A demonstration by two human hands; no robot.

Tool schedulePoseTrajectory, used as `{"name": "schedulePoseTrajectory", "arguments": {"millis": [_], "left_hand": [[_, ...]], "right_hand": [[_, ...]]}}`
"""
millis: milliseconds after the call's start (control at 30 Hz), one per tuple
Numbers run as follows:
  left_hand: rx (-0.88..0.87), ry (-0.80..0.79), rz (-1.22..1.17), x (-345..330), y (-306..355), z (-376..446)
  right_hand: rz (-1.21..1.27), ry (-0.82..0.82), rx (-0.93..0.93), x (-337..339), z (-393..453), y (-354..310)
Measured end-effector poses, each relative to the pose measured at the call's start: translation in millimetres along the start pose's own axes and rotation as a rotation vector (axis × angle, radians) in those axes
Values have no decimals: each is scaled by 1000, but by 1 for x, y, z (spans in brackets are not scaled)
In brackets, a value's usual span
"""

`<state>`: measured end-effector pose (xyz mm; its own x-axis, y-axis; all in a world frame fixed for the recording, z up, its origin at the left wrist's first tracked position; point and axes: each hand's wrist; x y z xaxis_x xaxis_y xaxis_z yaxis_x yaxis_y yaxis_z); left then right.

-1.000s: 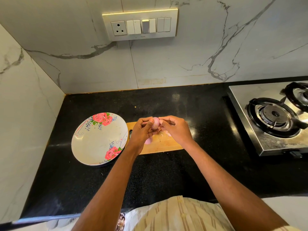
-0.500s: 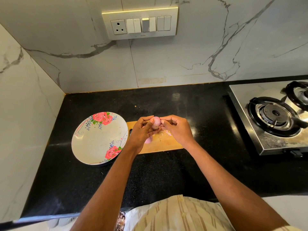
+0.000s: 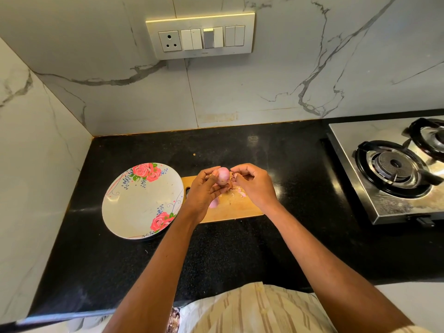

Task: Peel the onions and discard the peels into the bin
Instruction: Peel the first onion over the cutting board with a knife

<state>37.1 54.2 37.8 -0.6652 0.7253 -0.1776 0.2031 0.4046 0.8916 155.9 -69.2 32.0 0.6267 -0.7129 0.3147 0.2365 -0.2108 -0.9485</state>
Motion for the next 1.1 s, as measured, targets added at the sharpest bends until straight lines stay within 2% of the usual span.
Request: {"name": "schedulePoseTrajectory", "arguments": {"millis": [167,300,367,467,633,833,1100], "left_hand": [[-5,18,7,4,0,0],[-33,23,69,4,0,1],[-39,24,96,5,-2,3],[-45,54,170,6,-7,8],[-85,85,266,4,-6,8],[-71,48,188,4,-7,8],[-95,50,223,4,-4,9]], "right_hand": [[-106,-3,-105,1,5,14],[-223,-85,-65,1,7,13],[-203,-127,-44,1,7,8],[-84,-116,-10,-1,7,0],[-24,-86,44,-2,3,0],[-46,-32,72,-2,-1,0],[-23,-61,70,1,-1,-3]]}}
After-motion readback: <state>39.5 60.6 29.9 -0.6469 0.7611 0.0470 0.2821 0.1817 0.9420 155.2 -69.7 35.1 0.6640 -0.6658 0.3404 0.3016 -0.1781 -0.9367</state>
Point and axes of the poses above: each hand's wrist, its own z-axis towards the middle knuckle, its own x-axis out of the back of the hand, y = z × x, and after that the axes turned 3 degrees about x, right-handed
